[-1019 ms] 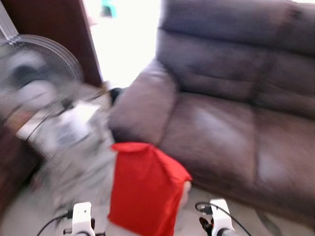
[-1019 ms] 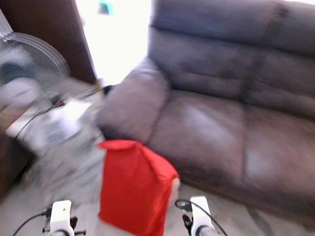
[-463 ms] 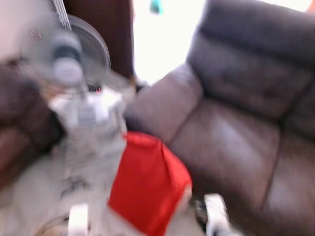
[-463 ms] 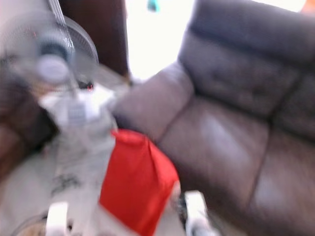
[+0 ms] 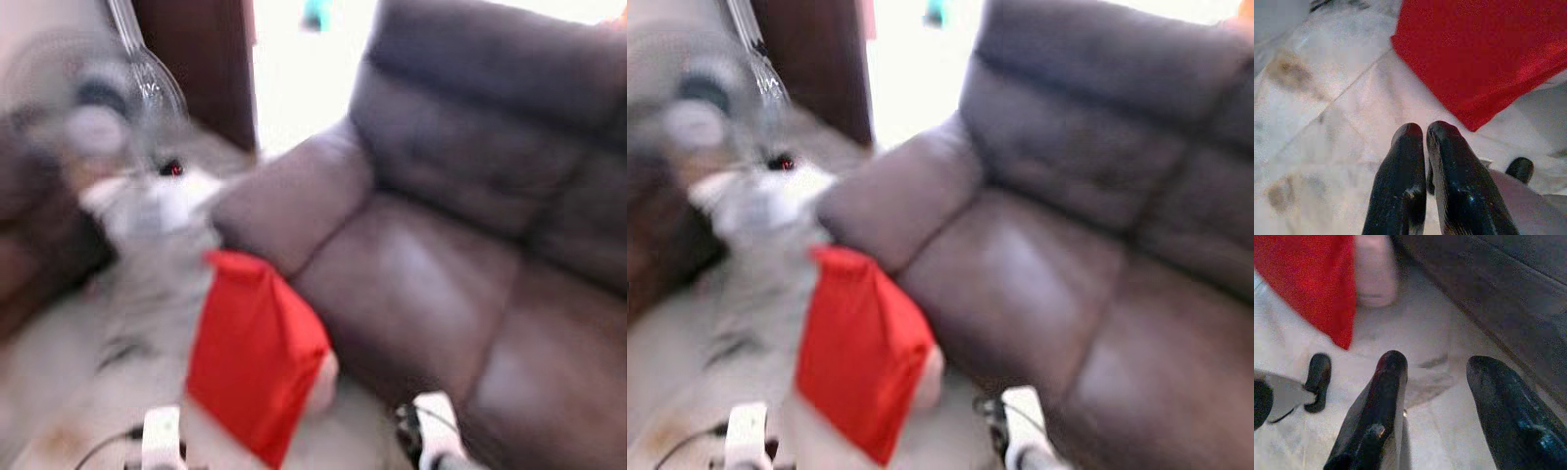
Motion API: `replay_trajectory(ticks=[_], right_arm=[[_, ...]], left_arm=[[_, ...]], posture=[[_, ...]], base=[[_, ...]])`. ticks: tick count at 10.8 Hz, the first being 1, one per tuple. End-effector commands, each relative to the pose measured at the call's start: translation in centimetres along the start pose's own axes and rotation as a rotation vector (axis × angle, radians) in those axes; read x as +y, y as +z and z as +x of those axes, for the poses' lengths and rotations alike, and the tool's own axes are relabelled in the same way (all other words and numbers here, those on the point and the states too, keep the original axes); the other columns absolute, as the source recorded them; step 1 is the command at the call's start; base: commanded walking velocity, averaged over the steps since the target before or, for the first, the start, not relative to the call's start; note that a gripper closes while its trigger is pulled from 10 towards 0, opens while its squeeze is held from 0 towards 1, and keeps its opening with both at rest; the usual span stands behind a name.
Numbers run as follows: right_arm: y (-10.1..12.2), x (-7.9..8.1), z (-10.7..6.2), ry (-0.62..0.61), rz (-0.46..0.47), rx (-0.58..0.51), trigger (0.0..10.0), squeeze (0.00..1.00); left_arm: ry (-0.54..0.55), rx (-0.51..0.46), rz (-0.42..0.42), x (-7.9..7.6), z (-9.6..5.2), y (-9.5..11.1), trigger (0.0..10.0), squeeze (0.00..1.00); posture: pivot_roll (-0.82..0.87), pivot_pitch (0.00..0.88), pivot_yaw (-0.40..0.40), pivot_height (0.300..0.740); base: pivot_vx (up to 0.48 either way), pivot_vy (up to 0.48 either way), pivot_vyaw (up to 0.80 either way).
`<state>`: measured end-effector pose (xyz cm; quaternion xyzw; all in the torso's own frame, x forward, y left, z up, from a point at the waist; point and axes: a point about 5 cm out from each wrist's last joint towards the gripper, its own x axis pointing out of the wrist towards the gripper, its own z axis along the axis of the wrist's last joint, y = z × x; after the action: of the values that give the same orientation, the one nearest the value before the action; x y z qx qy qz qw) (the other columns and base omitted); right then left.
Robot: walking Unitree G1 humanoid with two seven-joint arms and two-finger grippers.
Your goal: Move the pillow to the sofa from floor
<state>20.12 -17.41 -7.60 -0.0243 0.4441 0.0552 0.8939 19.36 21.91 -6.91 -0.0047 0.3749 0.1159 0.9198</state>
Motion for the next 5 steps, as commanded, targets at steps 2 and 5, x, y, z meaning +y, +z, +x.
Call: replay_trajectory(ticks=[2,5], right_arm=[[-0.25,0.08,-0.03,0.000,0.018,0.004,10.0,0.00],[-0.43,-0.09,-0.09,0.001,0.018,0.010,10.0,0.00]], left_arm=[[0.036,0.030,-0.010,0.89,-0.23,-0.81,10.0,0.00],[0.044,0.028,-0.016,0.97,-0.22,-0.76,10.0,0.00]], posture=[[0.14,0.128,-0.042,0.740],[0.15,0.135,-0.043,0.740]], base=[[0.000,0.000,0.80],[0.000,0.000,0.80]])
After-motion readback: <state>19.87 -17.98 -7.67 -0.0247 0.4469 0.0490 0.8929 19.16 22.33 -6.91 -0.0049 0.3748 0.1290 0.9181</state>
